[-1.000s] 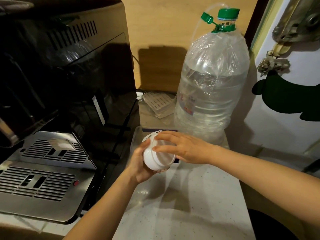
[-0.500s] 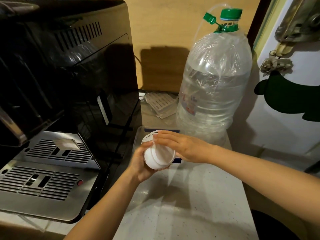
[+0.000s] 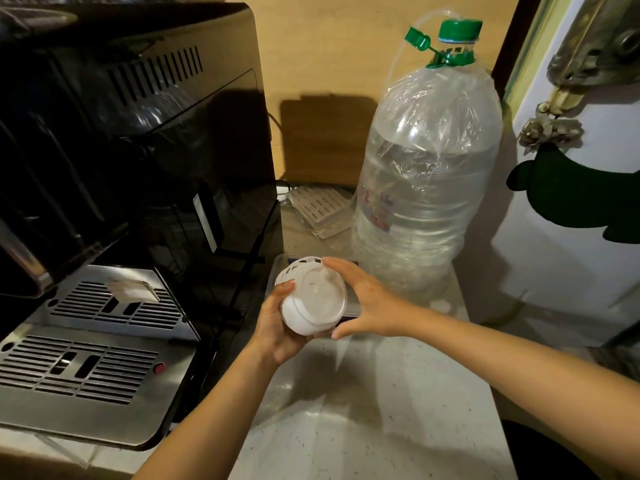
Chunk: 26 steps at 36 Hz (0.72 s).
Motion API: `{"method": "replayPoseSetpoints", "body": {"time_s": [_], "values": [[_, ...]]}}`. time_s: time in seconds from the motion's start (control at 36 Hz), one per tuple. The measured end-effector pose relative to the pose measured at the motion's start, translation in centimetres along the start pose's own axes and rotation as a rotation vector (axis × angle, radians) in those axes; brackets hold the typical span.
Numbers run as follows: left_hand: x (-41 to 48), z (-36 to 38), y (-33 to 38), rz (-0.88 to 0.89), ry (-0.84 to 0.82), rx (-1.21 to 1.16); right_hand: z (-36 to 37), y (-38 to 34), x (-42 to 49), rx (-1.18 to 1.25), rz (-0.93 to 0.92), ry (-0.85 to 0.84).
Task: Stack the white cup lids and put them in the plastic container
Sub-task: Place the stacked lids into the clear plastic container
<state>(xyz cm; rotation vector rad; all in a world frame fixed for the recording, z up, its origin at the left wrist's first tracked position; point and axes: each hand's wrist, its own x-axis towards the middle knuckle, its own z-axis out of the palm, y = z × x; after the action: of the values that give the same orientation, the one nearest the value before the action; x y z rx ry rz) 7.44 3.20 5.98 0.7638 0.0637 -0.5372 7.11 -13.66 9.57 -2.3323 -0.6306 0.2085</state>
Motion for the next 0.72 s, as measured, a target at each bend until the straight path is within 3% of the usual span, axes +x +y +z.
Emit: {"method": "replayPoseSetpoints", "body": {"time_s": [0.31,0.5,0.72], "values": [[0.5,0.7,-0.4,-0.028,-0.057,-0.06,0.5,-0.5,-0.3,0.374,0.074,0.139],[0.7,1.7,-0.6,-0.073,-0.097,-0.097,0.0,0.0,-0.6,0.425,0.077,0.152],[1.7,2.3,-0.1,-0.002,-0.104,0.154,-0.9,0.7,-0.9,0.454,0.078,0.225]]}}
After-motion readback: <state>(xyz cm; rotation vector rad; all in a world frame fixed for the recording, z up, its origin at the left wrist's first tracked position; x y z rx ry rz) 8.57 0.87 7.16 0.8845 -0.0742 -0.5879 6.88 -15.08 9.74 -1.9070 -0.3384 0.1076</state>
